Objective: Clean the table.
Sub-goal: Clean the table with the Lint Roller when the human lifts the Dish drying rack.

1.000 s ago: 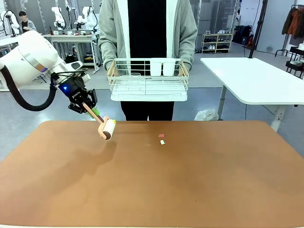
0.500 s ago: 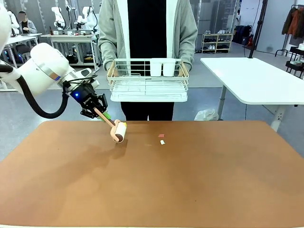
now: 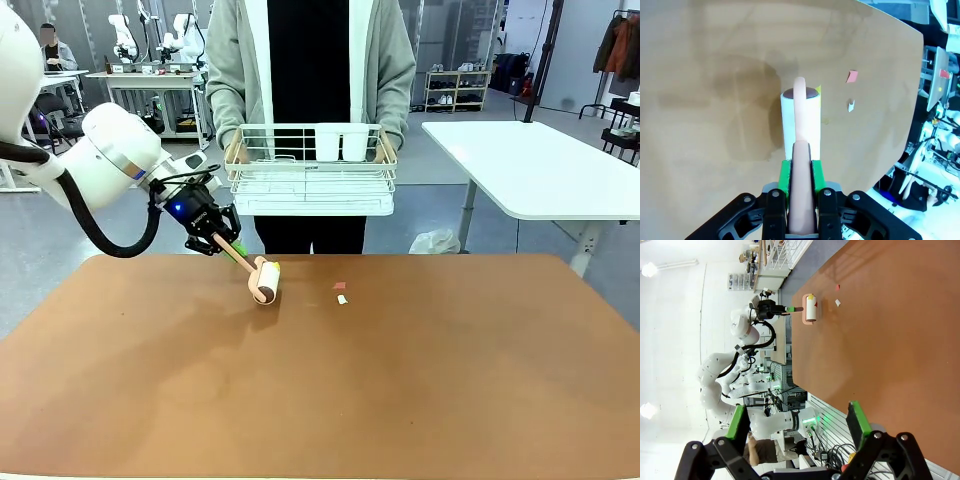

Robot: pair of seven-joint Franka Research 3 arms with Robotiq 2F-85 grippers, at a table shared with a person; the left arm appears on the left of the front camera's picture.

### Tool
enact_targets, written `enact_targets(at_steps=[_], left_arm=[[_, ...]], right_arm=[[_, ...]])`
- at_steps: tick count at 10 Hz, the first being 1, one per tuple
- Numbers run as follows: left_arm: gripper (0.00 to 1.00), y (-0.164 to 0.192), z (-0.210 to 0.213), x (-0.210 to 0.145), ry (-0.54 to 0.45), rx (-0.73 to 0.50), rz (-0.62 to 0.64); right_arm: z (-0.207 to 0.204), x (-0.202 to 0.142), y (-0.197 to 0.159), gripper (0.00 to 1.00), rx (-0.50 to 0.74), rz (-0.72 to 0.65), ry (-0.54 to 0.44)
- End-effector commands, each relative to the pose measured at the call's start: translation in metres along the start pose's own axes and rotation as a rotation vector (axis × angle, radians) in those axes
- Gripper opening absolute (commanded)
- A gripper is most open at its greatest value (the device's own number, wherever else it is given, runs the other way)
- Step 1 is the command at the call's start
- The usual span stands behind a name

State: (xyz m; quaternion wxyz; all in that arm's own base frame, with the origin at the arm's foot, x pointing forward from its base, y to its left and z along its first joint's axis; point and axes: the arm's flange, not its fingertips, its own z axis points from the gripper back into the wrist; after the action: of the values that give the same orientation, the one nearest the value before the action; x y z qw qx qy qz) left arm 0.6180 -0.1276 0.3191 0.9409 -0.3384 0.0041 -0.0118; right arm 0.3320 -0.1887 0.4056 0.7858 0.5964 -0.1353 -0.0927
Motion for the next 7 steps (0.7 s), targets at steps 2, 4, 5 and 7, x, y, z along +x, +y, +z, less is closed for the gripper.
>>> enact_targets(at_steps=[2,4,5,7], left_arm=[[0.21,0.002,-0.009,-0.001,0.011,-0.006,0.011],[0.21,0.008,-0.018,-0.002,0.06,0.0,0.026],[0.21,0.011,-0.017,-0.001,0.073,-0.01,0.034],[0.21,0.007,-0.015,-0.003,0.03,-0.002,0.012]], right_arm=[[0.0,-0.002,0.001,1.0,0.016,0.02,-0.006],[0.0,-0.002,0.001,1.0,0.016,0.02,-0.006],[0.0,-0.002,0.001,1.0,0.016,0.02,-0.006],[0.0,-0.002,0.001,1.0,0.016,0.02,-0.006]])
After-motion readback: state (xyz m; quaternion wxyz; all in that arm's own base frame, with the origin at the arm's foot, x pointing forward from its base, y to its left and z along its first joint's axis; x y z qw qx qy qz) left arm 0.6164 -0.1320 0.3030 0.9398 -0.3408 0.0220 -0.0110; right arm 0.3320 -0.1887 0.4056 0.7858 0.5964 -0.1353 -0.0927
